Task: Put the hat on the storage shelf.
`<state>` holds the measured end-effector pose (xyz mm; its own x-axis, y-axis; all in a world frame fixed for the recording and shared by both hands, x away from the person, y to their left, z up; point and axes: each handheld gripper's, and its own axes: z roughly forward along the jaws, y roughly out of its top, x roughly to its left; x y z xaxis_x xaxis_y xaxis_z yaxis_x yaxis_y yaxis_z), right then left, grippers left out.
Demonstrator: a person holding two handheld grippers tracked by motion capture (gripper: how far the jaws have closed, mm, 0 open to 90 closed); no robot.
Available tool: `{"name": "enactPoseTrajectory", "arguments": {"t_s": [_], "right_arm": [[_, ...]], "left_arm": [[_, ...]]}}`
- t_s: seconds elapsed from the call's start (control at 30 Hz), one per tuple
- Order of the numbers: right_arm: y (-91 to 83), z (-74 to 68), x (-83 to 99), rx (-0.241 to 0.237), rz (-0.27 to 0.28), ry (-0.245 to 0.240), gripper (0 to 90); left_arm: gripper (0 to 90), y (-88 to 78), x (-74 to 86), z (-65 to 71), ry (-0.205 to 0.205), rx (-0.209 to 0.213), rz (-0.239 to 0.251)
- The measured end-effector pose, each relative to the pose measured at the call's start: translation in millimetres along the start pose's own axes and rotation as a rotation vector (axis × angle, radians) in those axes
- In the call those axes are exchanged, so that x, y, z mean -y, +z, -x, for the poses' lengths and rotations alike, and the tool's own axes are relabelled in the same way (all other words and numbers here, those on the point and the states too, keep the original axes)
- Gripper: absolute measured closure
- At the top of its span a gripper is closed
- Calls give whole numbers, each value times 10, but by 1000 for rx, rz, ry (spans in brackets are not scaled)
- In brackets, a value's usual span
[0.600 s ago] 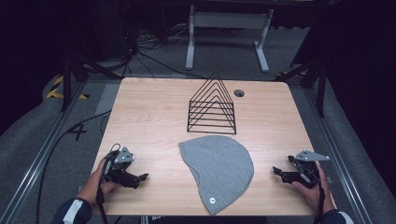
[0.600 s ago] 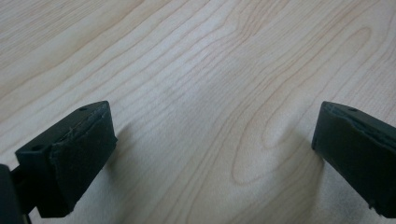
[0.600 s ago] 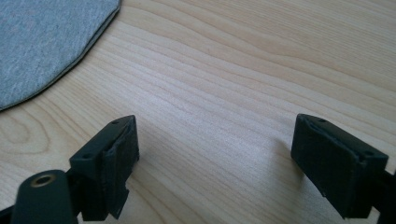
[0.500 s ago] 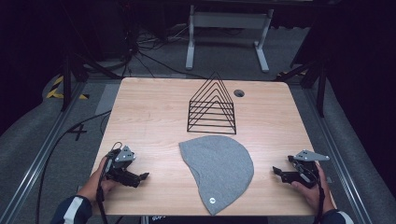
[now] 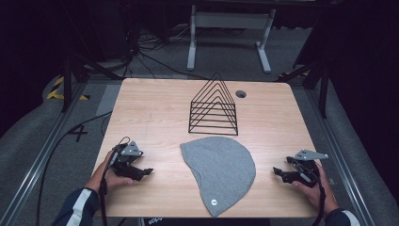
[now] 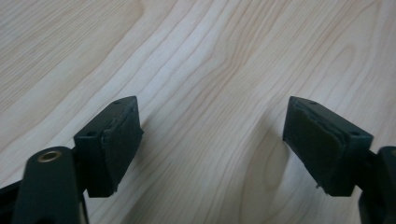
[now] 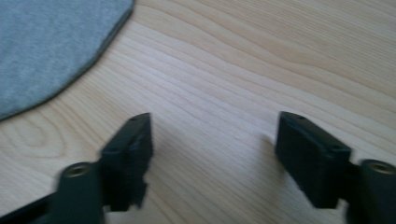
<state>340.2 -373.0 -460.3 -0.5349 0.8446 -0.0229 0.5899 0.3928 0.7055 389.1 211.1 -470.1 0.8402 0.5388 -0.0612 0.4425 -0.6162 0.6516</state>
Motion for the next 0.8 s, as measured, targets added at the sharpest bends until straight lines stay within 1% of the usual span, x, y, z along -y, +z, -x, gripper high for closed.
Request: {"name": "enactPoseTrajectory", "arguments": {"t_s": [0.03, 0.07, 0.1, 0.13, 0.17, 0.2, 0.23, 0.27, 0.3, 0.33, 0.37, 0.4, 0.43, 0.47, 0.5, 0.53, 0.6, 0.63, 0.67, 0.73, 0.77, 0.8], "right_arm": [[-1, -18, -14, -53, 8, -3, 297], [-9, -53, -27, -101, 23, -7, 341], [-16, -101, -44, -107, 31, -28, 375], [-26, -166, -75, -114, 33, -57, 400], [-26, -166, -75, -114, 33, -57, 400], [-34, -221, -106, -126, 35, -71, 438], [-35, -357, -177, -157, 51, -109, 515], [-34, -438, -217, -173, 55, -136, 538], [-24, -529, -254, -189, 64, -160, 581], [-10, -620, -285, -215, 71, -179, 614], [-10, -620, -285, -215, 71, -179, 614], [9, -711, -311, -240, 74, -204, 642], [44, -849, -341, -275, 70, -238, 678], [74, -932, -360, -297, 69, -258, 696], [102, -1019, -375, -320, 64, -270, 713], [131, -1100, -387, -344, 65, -288, 731], [182, -1263, -410, -379, 58, -325, 753], [206, -1357, -424, -399, 61, -346, 769], [219, -1429, -432, -415, 65, -356, 784], [247, -1561, -443, -439, 57, -385, 800], [266, -1629, -442, -449, 49, -405, 806], [285, -1672, -436, -462, 45, -412, 813]], "left_arm": [[207, 17, -47, 18, 26, -3, 0], [245, 27, -84, 41, 45, -13, 15], [267, 40, -137, 63, 64, -10, 26], [277, 40, -137, 63, 64, -10, 26], [277, 49, -187, 70, 67, 3, 23], [280, 81, -249, 89, 74, 2, 37], [321, 130, -349, 117, 100, -5, 44], [331, 165, -410, 130, 109, 4, 44], [339, 203, -473, 146, 114, 12, 47], [355, 203, -473, 146, 114, 12, 47], [355, 249, -537, 164, 129, 18, 45], [370, 315, -626, 205, 167, 10, 42], [389, 367, -681, 231, 184, 10, 43], [407, 414, -735, 248, 185, 22, 39], [410, 458, -786, 264, 195, 27, 39], [414, 499, -836, 281, 207, 21, 44], [435, 584, -928, 308, 212, 23, 63], [447, 625, -960, 321, 227, 19, 61], [456, 667, -987, 332, 235, 19, 54], [465, 766, -1029, 342, 246, 28, 29], [469, 797, -1036, 344, 243, 30, 23], [478, 820, -1041, 337, 244, 40, 21]]}}
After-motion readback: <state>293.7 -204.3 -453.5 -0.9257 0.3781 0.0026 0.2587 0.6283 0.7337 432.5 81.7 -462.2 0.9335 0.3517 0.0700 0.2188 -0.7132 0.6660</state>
